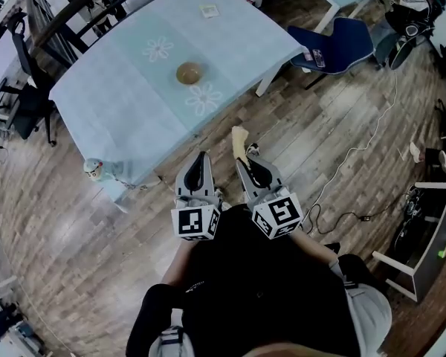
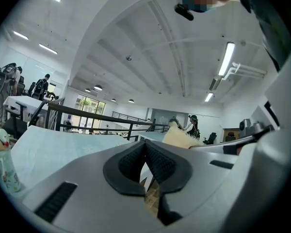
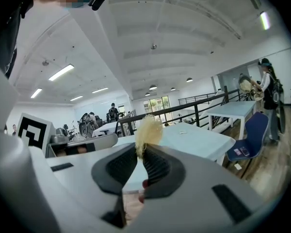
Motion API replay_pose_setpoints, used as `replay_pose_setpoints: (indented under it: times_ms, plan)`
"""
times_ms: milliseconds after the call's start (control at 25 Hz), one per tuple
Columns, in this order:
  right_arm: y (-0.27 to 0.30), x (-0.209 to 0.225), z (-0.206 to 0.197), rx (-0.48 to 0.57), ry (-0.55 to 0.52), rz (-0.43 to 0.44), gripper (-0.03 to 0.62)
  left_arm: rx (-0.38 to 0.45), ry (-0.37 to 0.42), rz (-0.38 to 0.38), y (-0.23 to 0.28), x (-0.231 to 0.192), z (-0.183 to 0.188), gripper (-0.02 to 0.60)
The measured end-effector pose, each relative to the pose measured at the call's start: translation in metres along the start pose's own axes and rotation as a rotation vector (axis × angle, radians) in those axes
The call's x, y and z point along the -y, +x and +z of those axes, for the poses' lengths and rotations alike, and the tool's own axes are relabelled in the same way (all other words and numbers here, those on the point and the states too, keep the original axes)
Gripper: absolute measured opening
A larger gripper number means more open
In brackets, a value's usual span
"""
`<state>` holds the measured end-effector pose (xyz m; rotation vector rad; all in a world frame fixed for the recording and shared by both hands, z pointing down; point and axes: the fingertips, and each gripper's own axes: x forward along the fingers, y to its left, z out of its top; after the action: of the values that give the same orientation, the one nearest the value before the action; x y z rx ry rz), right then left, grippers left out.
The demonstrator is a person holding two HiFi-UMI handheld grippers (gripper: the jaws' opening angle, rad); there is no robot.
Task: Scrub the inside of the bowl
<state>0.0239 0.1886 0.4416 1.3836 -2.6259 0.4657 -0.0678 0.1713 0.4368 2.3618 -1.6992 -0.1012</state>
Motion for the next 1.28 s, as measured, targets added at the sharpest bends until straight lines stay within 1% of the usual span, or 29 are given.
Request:
replay_pose_setpoints:
  times_ms: [80, 160, 240, 320, 480, 680, 800, 920, 1000, 1120, 1200, 1280]
  plan:
    - [0.01, 0.009, 0.006, 0.004, -0.005, 0.017, 0.041, 0.007, -0.007, 0.016, 0.013, -0.003, 0.003, 0.014]
    - [0.018, 0.022, 0.013, 0.005, -0.02, 0.037, 0.041, 0.013, 0.01, 0.021, 0.029, 0.001, 0.006, 0.014]
    - [0.029, 0.04, 0.019, 0.0, -0.025, 0.057, 0.041, 0.013, 0.018, 0.022, 0.048, 0.007, 0.008, 0.014]
    - [0.045, 0.058, 0.027, -0.007, -0.024, 0.087, 0.041, 0.014, 0.009, 0.04, 0.071, 0.009, 0.008, 0.014]
    - [0.076, 0.091, 0.042, -0.022, -0.05, 0.192, 0.041, 0.035, 0.011, 0.118, 0.112, 0.006, 0.013, 0.014]
    - [0.101, 0.128, 0.055, -0.047, -0.076, 0.289, 0.041, 0.074, -0.012, 0.226, 0.149, 0.007, 0.019, 0.014]
    - [0.112, 0.145, 0.062, -0.052, -0.067, 0.337, 0.041, 0.088, 0.013, 0.285, 0.164, 0.012, 0.02, 0.014]
    - [0.121, 0.154, 0.063, -0.061, -0.084, 0.368, 0.041, 0.081, 0.043, 0.303, 0.176, 0.02, 0.017, 0.014]
    - [0.126, 0.156, 0.066, -0.064, -0.09, 0.382, 0.041, 0.078, 0.027, 0.311, 0.181, 0.018, 0.016, 0.014]
    - [0.136, 0.155, 0.069, -0.066, -0.105, 0.409, 0.041, 0.093, -0.019, 0.344, 0.187, 0.005, 0.016, 0.014]
    - [0.146, 0.151, 0.068, -0.078, -0.11, 0.424, 0.041, 0.09, -0.019, 0.35, 0.19, -0.005, 0.014, 0.014]
    - [0.157, 0.144, 0.065, -0.096, -0.117, 0.435, 0.041, 0.067, -0.019, 0.348, 0.193, -0.017, 0.008, 0.014]
